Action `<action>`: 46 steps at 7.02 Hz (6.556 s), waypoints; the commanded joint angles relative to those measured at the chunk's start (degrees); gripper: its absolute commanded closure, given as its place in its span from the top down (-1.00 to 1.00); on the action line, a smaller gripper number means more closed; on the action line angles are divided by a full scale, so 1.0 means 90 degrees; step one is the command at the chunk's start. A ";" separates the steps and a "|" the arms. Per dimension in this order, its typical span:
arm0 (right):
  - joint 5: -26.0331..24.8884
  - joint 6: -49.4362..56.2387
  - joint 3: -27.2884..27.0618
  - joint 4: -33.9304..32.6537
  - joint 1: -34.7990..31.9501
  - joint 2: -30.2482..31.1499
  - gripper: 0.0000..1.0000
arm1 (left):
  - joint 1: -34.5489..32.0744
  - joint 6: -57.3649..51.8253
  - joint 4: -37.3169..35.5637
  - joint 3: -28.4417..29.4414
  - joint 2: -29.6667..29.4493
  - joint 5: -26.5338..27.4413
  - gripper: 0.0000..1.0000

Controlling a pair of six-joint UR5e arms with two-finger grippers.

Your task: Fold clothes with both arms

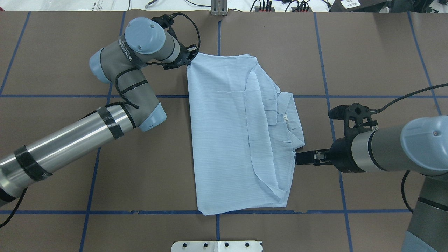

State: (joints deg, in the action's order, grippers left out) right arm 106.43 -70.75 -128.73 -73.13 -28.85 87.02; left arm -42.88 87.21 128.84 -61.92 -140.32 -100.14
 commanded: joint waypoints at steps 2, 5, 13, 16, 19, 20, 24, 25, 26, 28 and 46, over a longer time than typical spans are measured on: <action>-0.0067 0.0000 0.0356 -0.0010 -0.0027 -0.0399 1.00 | -0.0070 -0.0110 0.0889 0.0728 -0.0190 0.0685 -0.42; -0.0204 0.0019 0.1234 -0.0165 -0.0027 -0.1268 1.00 | -0.0265 -0.0382 0.0764 0.0428 -0.0132 0.0272 1.00; -0.2186 0.1475 0.2692 -0.1885 0.1329 -0.3038 1.00 | -0.0295 -0.0716 -0.1679 -0.3803 0.1968 -0.0797 1.00; -0.2304 0.1737 0.2829 -0.1885 0.1438 -0.2960 1.00 | -0.0295 -0.0716 -0.1621 -0.3784 0.1978 -0.0797 1.00; -0.2313 0.1777 0.2858 -0.1904 0.1418 -0.2843 1.00 | -0.0295 -0.0716 -0.1601 -0.3784 0.2017 -0.0797 1.00; -0.2313 0.1777 0.2858 -0.1904 0.1409 -0.2794 1.00 | -0.0285 -0.0716 -0.1601 -0.3784 0.2007 -0.0797 1.00; -0.2177 0.2293 0.2490 -0.1856 0.0922 -0.2055 1.00 | -0.0256 -0.0696 -0.1611 -0.3803 0.1949 -0.0807 1.00; -0.2061 0.2585 0.1946 -0.1855 0.0678 -0.1452 1.00 | -0.0236 -0.0687 -0.1611 -0.3813 0.1929 -0.0807 1.00; -0.2011 0.2617 0.1351 -0.1846 0.0618 -0.0605 1.00 | -0.0188 -0.0677 -0.1630 -0.3832 0.1910 -0.0807 1.00; -0.2011 0.2559 0.0703 -0.1846 0.0588 -0.0118 1.00 | -0.0187 -0.0706 -0.1669 -0.3862 0.1909 -0.0807 1.00; -0.0253 0.0117 0.0759 -0.0908 0.0481 -0.0899 1.00 | 0.3153 0.1638 -0.3115 -0.4673 0.2437 0.0131 -0.34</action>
State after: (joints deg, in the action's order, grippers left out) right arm 104.15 -69.70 -121.86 -81.30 -24.52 78.90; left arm -14.46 102.05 100.71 -104.04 -118.31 -98.99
